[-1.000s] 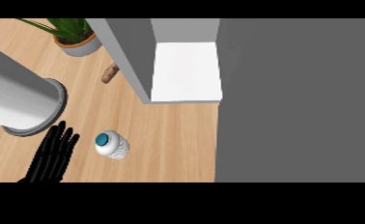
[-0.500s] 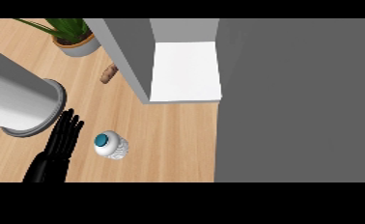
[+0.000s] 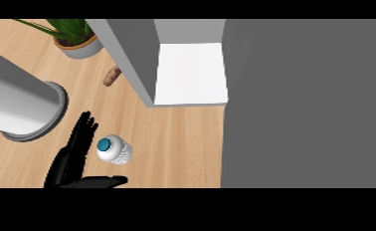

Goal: Pick up the bottled water, place it into the cabinet and close the cabinet

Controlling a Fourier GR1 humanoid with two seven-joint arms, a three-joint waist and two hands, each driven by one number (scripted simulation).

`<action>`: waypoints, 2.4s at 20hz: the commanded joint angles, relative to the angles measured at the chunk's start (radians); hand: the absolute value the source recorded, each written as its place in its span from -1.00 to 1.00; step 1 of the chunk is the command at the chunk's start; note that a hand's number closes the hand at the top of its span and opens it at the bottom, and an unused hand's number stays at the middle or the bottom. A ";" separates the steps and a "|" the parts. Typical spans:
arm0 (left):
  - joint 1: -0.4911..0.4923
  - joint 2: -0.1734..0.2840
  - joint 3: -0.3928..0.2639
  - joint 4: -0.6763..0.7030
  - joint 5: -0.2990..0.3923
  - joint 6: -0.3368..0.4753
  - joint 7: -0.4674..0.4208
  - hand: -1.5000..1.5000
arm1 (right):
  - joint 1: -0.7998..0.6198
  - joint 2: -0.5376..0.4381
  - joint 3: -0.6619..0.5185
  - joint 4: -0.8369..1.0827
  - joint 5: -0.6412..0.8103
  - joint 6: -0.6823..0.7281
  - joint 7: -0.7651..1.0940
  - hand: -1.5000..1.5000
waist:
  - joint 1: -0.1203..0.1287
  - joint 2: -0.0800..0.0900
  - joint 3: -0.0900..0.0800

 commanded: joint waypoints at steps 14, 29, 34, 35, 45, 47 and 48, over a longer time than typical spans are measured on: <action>-0.207 -0.113 0.104 0.540 0.049 -0.107 -0.310 -1.00 | 0.182 0.012 0.006 -0.194 -0.157 0.024 -0.018 -1.00 | -0.012 0.001 -0.002; -0.292 -0.132 0.170 0.813 0.148 -0.416 -0.528 1.00 | 0.190 -0.087 -0.113 -0.170 -0.251 0.042 -0.069 -1.00 | -0.009 -0.001 -0.001; -0.329 -0.127 0.150 0.786 0.132 -0.410 -0.474 1.00 | 0.197 -0.090 -0.124 -0.218 -0.280 -0.011 -0.027 -1.00 | 0.005 0.000 0.000; -0.282 -0.110 0.145 0.730 0.125 -0.429 -0.527 1.00 | 0.114 -0.089 -0.089 -0.154 -0.219 -0.024 -0.020 -1.00 | 0.023 0.000 0.001; -0.414 0.012 0.271 0.804 0.186 -0.425 -0.546 1.00 | 0.181 -0.111 -0.148 -0.155 -0.296 0.017 -0.066 -1.00 | 0.009 0.000 0.001; -0.450 0.010 0.278 0.814 0.181 -0.380 -0.524 1.00 | 0.257 -0.090 -0.152 -0.190 -0.287 0.047 -0.078 -1.00 | -0.001 -0.002 0.001; -0.389 0.028 0.258 0.768 0.172 -0.419 -0.532 1.00 | 0.246 -0.085 -0.148 -0.188 -0.294 0.031 -0.073 -1.00 | 0.011 -0.003 0.001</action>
